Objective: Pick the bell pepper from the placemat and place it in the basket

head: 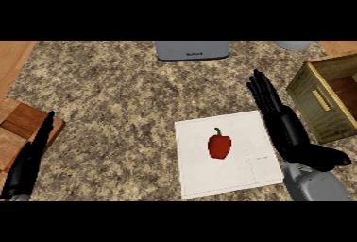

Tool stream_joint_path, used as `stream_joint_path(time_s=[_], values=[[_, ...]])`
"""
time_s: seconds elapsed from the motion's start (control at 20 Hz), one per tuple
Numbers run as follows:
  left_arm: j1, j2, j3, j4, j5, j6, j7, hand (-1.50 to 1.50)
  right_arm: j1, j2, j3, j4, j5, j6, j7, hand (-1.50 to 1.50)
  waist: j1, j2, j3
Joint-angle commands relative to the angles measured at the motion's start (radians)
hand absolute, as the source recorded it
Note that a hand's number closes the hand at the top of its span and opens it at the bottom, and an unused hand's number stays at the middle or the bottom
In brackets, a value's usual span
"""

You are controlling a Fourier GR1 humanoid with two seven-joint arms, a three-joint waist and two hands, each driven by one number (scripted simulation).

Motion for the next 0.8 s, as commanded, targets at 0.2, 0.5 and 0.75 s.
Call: stream_joint_path(time_s=[0.2,0.5,0.75], values=[[0.015,-0.180,-0.028,0.073,0.185,-0.092,0.128,0.00,-0.179,0.099,-0.054,0.108,-0.056,-0.016,0.048,1.50,0.071,0.017,-0.026],[-0.012,-0.213,-0.029,0.148,0.237,-0.151,0.169,0.00,-0.271,0.289,0.267,0.292,0.268,-0.140,0.029,-1.50,0.081,0.015,-0.028],[0.042,-0.200,-0.014,0.102,0.251,-0.146,0.189,0.00,-0.319,0.267,0.349,0.276,0.484,-0.331,0.331,-1.50,0.048,-0.004,-0.029]])
